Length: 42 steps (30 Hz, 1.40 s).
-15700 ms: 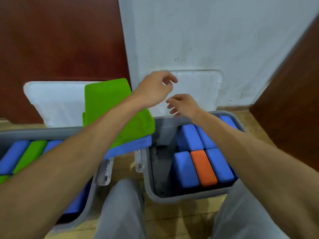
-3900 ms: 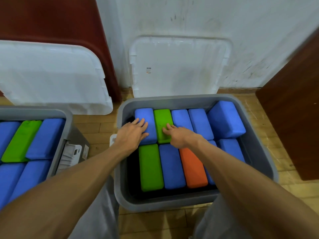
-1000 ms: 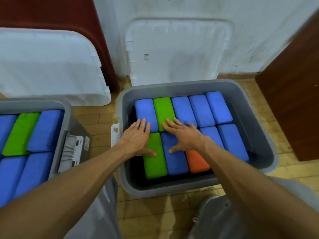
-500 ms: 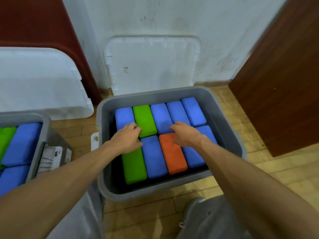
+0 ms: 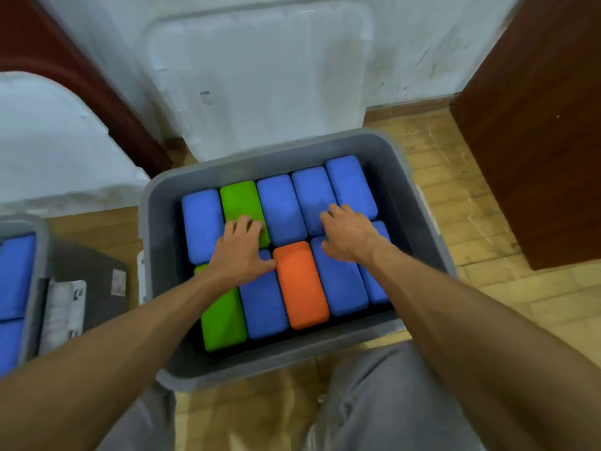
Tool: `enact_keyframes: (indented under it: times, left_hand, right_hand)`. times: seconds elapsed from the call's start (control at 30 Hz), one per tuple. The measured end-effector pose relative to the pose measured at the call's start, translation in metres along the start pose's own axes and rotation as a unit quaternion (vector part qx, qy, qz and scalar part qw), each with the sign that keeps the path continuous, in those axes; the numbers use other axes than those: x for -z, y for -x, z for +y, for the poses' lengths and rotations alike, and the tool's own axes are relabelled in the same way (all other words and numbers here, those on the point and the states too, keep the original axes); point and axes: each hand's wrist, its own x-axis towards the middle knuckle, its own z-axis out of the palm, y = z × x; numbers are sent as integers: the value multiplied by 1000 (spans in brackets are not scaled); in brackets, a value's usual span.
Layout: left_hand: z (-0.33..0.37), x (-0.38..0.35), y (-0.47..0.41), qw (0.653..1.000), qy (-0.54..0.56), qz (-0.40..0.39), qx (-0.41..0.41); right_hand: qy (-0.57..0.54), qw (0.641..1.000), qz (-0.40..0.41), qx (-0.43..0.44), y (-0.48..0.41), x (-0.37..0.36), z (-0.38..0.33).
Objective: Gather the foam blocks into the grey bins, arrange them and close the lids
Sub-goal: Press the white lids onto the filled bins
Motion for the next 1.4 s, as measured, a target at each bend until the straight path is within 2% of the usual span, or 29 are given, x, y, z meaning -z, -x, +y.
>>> enact_keyframes:
  times: [0.1,0.2,0.33,0.47,0.57,0.73,0.87,1.0,1.2,1.4]
  left_hand:
    - [18,34,0,992,59,-106,40]
    - [40,91,11,983,121,-129,51]
    - [67,205,36,971,126,-185,84]
    - [92,330,42,976,115,-157,98]
    - [100,410,34,984,73,-147,66]
    - [76,486,10,987,107,-92,79]
    - [35,498,-35,985,124,-78,92]
    - [-14,474,-107,990,104,-70,69]
    - [-72,392,-214,996,72,-45,4]
    - [-97,305,-296,999,23,3,-39]
  right_hand:
    - [-57,996,-70,10,16,28,2]
    - [-128,983,-127,34,36,79,10]
    - [-151,974,-159,60,58,193,23]
    - [-139,978,-143,61,71,320,29]
    - [-127,984,-100,74,70,398,27]
    - [-89,988,-96,80,35,480,8]
    - [-80,990,-101,64,-19,493,-13]
    - [-88,992,-84,17,-94,466,-29]
    - [-100,993,-51,-48,-210,387,-39]
    - [-73,994,47,-68,-299,311,-17]
